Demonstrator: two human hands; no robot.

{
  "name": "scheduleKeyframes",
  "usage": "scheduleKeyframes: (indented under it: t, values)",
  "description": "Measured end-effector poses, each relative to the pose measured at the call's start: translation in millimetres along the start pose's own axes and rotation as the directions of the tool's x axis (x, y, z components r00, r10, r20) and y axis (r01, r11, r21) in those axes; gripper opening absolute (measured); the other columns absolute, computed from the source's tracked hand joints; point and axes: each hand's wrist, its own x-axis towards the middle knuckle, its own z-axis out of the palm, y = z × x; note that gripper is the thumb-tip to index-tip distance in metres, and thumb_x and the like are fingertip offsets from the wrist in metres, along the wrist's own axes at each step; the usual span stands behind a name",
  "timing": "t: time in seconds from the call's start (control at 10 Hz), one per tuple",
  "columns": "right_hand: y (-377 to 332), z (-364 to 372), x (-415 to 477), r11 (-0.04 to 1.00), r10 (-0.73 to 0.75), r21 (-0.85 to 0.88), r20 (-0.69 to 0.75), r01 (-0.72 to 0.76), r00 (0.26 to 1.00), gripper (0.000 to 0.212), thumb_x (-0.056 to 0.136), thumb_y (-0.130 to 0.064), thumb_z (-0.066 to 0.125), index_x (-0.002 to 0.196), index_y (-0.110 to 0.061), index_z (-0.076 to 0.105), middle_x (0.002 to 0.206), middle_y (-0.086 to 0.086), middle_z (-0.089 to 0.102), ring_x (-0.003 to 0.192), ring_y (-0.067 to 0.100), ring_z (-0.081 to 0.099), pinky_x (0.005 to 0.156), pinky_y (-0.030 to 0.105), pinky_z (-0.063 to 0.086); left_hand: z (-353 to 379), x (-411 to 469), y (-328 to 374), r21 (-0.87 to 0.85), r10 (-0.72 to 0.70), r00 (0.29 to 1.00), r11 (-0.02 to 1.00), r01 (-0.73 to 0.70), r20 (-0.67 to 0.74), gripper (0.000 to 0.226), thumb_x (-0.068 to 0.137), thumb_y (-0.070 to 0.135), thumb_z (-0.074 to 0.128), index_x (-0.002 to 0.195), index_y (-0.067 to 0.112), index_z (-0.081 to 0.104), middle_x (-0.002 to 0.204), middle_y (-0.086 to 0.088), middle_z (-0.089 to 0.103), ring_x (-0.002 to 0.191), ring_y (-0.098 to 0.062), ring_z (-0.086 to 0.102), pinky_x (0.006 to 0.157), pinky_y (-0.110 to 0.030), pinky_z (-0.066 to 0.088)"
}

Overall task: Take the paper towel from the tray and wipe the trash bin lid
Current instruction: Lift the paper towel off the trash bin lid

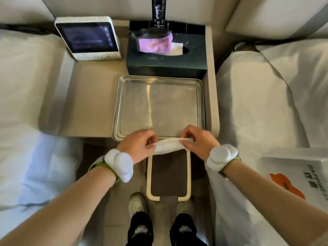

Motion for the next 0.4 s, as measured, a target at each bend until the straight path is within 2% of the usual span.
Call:
scheduleKeyframes:
  t: [0.1,0.2,0.3,0.4]
  values:
    - [-5,-21,31,0.999,-0.024,-0.024,-0.043,0.023,0.999,0.011,0.082,-0.018,0.060,0.081,-0.023,0.051,0.069,-0.017,0.049,0.063,-0.001,0.047,0.053,0.004,0.038,-23,30,1,-0.063,0.036,0.993,0.997,-0.043,-0.115,0.008,0.080,0.009,0.061,0.087,0.006,0.062,0.082,-0.004,0.061,0.076,-0.023,0.056,0.071,-0.032,0.045]
    - [-5,-35,57,1.000,-0.012,-0.010,-0.076,0.011,0.997,0.008,0.083,-0.018,0.060,0.085,-0.021,0.053,0.075,-0.010,0.054,0.070,0.008,0.053,0.057,0.010,0.038,-35,60,-2,-0.056,0.057,0.980,0.996,-0.068,-0.190,0.010,0.080,0.009,0.062,0.089,0.005,0.063,0.084,-0.009,0.064,0.075,-0.018,0.054,0.067,-0.024,0.040]
    - [2,-36,79,0.996,0.012,-0.084,-0.117,-0.022,0.993,0.018,0.085,-0.016,0.057,0.102,-0.014,0.054,0.100,0.005,0.057,0.093,0.022,0.055,0.072,0.023,0.043,-34,87,-10,-0.023,0.068,0.973,0.997,-0.074,-0.221,0.019,0.080,0.010,0.062,0.099,0.005,0.060,0.099,-0.015,0.064,0.085,-0.021,0.056,0.071,-0.024,0.040]
    - [0,-31,86,0.970,0.072,-0.219,-0.160,-0.106,0.984,0.038,0.087,-0.020,0.054,0.123,-0.012,0.044,0.133,0.012,0.043,0.122,0.030,0.039,0.098,0.037,0.036,-30,97,-10,0.047,0.077,0.965,0.997,-0.067,-0.251,0.039,0.080,0.011,0.062,0.117,0.003,0.050,0.121,-0.019,0.054,0.108,-0.031,0.052,0.089,-0.035,0.042]
